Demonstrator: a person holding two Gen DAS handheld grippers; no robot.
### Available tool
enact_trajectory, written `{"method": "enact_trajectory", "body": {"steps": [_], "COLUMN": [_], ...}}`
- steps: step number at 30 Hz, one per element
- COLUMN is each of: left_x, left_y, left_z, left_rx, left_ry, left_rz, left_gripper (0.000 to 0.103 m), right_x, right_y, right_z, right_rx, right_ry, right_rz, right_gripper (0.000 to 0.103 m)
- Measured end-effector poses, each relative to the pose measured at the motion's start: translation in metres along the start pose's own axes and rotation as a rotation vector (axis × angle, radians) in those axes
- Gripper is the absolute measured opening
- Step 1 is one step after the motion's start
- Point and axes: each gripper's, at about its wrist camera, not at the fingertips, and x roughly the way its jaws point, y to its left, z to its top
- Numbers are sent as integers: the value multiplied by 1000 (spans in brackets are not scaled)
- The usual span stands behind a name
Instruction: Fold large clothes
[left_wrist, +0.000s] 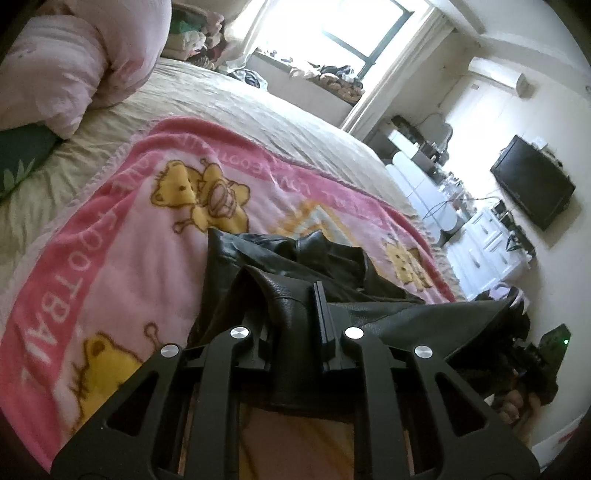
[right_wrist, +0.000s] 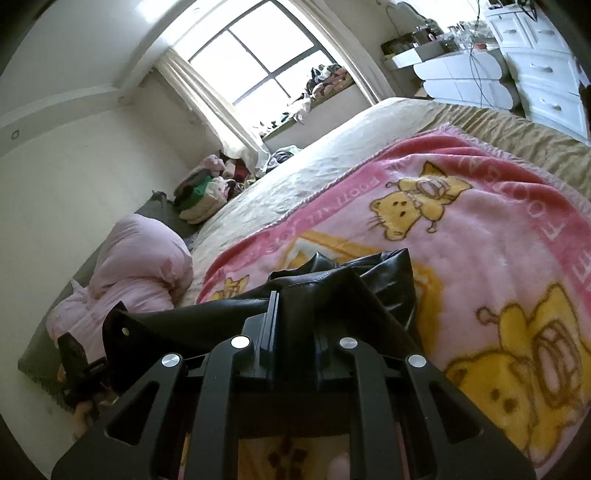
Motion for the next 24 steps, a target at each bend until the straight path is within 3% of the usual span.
{"method": "enact_trajectory", "body": {"steps": [14,24], "left_x": [57,91], "left_y": [13,29], "left_z": [28,24], "left_rx": [-42,-80], "left_ry": [121,141], "left_rz": [22,50], "left_gripper": [17,23], "right_x": [67,102], "right_y": [-27,-50], "right_z": [26,22], "right_rx": [51,100], "right_ry": [105,163], "right_rz": [-98,-145], "right_gripper": [18,22]}}
